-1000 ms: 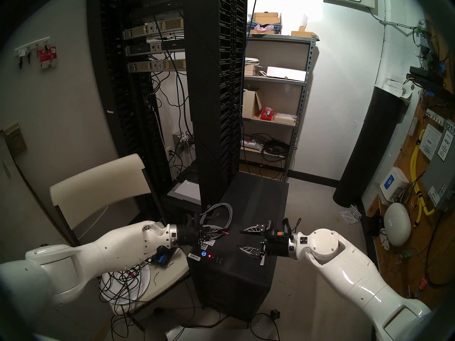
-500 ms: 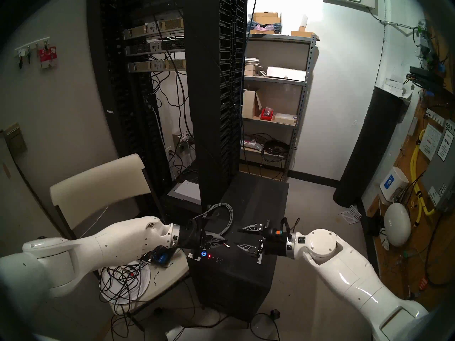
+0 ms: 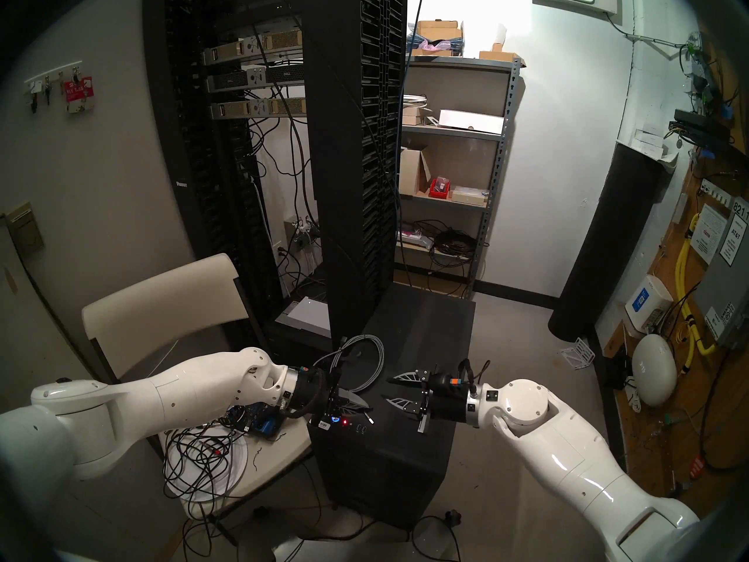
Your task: Insert the cable into the workstation's USB slot
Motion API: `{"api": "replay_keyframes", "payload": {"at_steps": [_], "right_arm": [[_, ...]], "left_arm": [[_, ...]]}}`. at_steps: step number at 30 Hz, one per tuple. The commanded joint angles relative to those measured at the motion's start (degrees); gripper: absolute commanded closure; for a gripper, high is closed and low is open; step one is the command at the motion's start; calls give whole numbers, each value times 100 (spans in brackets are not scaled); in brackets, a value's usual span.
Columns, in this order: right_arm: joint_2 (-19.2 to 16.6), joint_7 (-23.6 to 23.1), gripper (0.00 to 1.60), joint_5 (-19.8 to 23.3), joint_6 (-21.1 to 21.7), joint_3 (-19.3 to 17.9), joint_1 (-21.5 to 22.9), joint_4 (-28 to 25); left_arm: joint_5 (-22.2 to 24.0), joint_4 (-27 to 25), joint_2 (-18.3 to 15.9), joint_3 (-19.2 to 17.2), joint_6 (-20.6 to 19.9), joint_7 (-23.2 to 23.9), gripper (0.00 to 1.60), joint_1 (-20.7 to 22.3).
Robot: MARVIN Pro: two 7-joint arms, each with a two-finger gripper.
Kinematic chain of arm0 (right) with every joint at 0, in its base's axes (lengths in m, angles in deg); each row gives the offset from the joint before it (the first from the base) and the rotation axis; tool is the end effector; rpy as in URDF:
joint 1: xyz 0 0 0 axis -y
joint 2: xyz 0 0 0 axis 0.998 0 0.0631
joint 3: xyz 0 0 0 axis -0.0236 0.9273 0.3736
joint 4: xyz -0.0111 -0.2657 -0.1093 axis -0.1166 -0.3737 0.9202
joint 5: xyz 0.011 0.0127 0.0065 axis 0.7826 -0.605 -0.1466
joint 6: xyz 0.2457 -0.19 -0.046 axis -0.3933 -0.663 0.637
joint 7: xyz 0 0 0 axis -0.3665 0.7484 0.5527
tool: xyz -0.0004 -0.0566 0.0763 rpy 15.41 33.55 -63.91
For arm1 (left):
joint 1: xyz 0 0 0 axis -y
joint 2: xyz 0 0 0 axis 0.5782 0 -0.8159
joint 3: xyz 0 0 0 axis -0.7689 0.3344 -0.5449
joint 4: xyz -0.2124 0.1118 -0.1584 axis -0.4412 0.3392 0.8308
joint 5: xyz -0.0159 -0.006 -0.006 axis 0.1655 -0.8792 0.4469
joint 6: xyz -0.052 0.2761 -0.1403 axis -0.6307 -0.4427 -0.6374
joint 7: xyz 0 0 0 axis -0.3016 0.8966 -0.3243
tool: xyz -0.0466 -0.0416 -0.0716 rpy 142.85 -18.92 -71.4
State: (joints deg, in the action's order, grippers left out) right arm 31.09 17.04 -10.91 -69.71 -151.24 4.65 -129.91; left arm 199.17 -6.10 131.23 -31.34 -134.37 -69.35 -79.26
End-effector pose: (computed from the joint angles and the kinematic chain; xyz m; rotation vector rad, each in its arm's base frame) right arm 0.3803 -0.0243 -0.3543 -1.6799 -1.3540 -1.4449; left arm 0.4249 -0.0762 -0.3855 1.9768 0.2382 -0.1982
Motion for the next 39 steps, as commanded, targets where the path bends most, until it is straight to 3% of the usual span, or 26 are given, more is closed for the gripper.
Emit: {"api": "replay_keyframes", "payload": {"at_steps": [1,9,16,20,22,29,39], "right_arm": [[108,-35,65,113,15,-31,116,45],[356,-60,74,408,7,-129,196,248],[487,-176,56,609,23,-196,296,400],[600,-293,51,750,93,-188,335,559],[672,-356,37,842,125,-188,350,661],[947,-496,30,1249,286,-303,437,1065],[1245,-869,50,1820,421,-504,657,1506]], "left_arm": [[-771,-260,-33,16,-7,466,160,338],[-1860,-459,1,213,92,771,160,441],[-2663,-573,37,322,431,1168,160,459],[-3047,-649,1,326,737,1543,160,461],[-3293,-687,-39,343,924,1747,160,466],[-4202,-887,-263,506,1674,2425,160,434],[-5340,-717,-330,680,2701,3250,160,408]]}}
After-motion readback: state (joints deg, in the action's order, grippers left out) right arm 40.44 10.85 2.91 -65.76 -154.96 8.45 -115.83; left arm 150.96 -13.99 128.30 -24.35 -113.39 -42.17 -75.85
